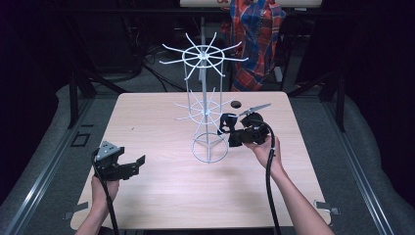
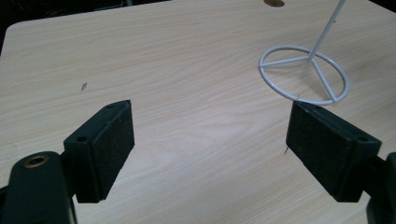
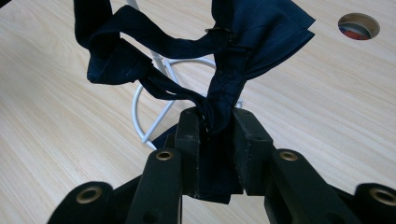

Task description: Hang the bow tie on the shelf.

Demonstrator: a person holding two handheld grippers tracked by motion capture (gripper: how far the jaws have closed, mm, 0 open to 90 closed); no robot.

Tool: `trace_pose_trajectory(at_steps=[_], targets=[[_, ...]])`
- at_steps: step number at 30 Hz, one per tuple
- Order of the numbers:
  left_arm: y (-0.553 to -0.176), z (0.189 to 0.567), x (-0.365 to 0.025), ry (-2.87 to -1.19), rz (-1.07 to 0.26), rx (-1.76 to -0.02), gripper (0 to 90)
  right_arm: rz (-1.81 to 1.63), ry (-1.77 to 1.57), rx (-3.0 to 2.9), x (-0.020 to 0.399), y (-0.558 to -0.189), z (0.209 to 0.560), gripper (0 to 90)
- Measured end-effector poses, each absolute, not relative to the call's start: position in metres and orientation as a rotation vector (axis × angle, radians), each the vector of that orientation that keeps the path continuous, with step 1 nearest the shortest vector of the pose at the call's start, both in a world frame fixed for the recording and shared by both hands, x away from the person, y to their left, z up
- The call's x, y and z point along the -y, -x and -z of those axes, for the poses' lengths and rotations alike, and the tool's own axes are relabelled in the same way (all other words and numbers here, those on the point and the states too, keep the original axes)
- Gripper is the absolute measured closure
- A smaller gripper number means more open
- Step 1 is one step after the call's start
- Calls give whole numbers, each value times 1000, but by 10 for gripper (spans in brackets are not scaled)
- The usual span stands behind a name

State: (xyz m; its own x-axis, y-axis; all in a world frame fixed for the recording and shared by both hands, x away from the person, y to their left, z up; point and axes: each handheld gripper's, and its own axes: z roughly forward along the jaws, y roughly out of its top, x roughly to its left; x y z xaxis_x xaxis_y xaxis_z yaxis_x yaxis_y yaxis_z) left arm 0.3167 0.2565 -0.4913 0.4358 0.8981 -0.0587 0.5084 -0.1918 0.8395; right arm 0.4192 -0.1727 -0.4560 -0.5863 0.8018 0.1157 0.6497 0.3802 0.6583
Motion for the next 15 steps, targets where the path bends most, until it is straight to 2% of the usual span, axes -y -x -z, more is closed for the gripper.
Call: trace_pose_trajectory(at_steps=[15], targets=[[-317, 491, -256, -1847, -582, -1196, 156, -1011, -1275, -2418, 168, -416, 454, 691]])
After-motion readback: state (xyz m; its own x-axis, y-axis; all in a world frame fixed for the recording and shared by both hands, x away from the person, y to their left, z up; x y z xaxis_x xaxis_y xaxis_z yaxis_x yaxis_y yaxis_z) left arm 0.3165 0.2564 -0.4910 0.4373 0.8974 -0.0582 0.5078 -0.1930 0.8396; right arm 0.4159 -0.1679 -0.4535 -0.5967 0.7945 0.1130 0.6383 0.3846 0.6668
